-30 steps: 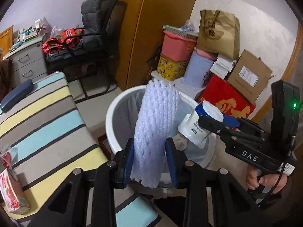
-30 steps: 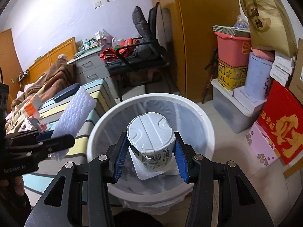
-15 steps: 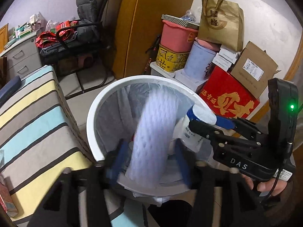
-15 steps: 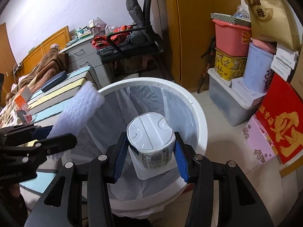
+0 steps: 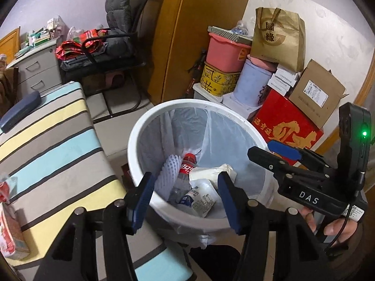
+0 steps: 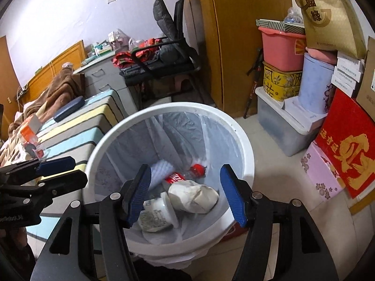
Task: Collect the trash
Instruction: 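Carry foam net and yogurt cup over the wastebasket and open both tools, then move both tools back over the table toward the cans and cartons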
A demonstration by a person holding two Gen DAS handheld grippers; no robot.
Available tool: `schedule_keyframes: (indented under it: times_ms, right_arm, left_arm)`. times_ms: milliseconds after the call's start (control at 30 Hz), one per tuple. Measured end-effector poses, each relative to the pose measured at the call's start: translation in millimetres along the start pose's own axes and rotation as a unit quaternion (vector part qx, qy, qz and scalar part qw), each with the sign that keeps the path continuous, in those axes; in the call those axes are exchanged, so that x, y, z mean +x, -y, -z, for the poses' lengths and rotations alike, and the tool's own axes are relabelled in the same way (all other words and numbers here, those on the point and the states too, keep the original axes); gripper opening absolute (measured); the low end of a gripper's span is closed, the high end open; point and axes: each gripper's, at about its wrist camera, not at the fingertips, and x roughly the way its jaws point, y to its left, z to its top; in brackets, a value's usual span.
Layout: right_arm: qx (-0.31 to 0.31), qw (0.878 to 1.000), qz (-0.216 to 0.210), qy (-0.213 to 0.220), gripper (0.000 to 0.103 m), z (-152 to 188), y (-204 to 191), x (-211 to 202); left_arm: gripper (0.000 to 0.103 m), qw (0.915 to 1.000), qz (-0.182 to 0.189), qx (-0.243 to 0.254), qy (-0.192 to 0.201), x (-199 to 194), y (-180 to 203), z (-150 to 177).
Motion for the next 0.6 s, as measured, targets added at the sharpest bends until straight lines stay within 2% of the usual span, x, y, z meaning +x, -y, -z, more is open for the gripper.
schedule_keyframes:
  times_ms: [433,600]
  right_arm:
    - [-0.027,0.999,-0.012,0.038,0.063,2.6,-37.6,-29.0]
    - [-0.041,0.998,-0.027,0.046,0.063,5.0,-58.4,-34.9]
  left_arm:
    - [0.059,0.9982,-0.025,-0.02,0.05,-60.3,-22.0,20.2]
    - [0.059,0.9961,-0.049,-0.033,0.066,-82.8,-39.1,31.8]
